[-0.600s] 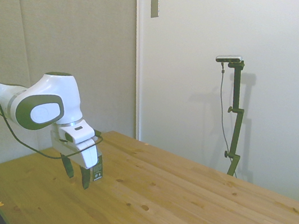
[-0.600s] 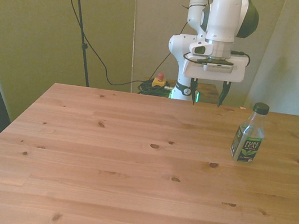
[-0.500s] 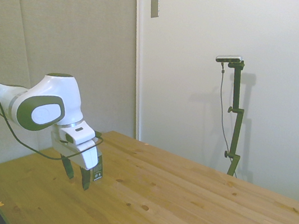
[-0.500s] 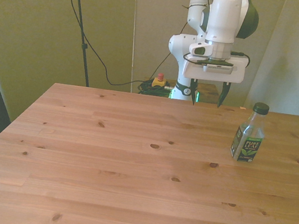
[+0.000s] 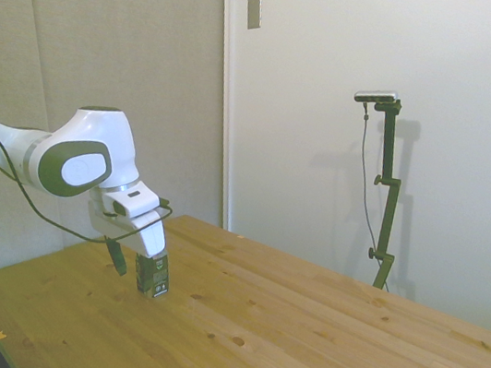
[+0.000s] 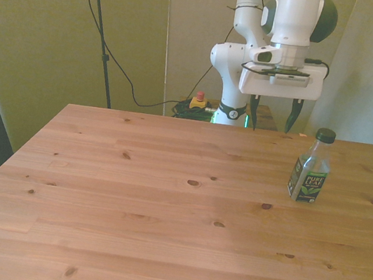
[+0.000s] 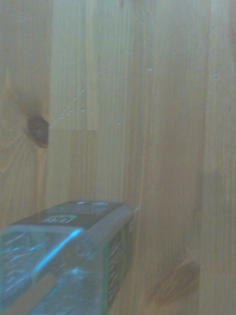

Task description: Knock down the bottle

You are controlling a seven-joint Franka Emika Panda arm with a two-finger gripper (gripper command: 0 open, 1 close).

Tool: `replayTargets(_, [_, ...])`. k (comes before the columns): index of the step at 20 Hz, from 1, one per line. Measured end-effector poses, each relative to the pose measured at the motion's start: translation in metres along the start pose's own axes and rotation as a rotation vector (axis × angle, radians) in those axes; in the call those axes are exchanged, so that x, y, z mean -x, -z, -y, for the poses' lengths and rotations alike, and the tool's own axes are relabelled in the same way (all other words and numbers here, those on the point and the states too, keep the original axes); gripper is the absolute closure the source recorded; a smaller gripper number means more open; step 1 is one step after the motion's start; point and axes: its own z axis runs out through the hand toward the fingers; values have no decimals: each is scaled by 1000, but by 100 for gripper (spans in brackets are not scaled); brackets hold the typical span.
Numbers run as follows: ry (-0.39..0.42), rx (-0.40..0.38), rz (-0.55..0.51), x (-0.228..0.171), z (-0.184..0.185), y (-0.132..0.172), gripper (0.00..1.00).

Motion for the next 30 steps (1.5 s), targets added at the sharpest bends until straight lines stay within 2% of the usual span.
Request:
replayTargets(8, [35, -16, 6, 13, 52, 21, 100])
replayTargets(30, [-5, -16, 42, -6, 110, 20, 100])
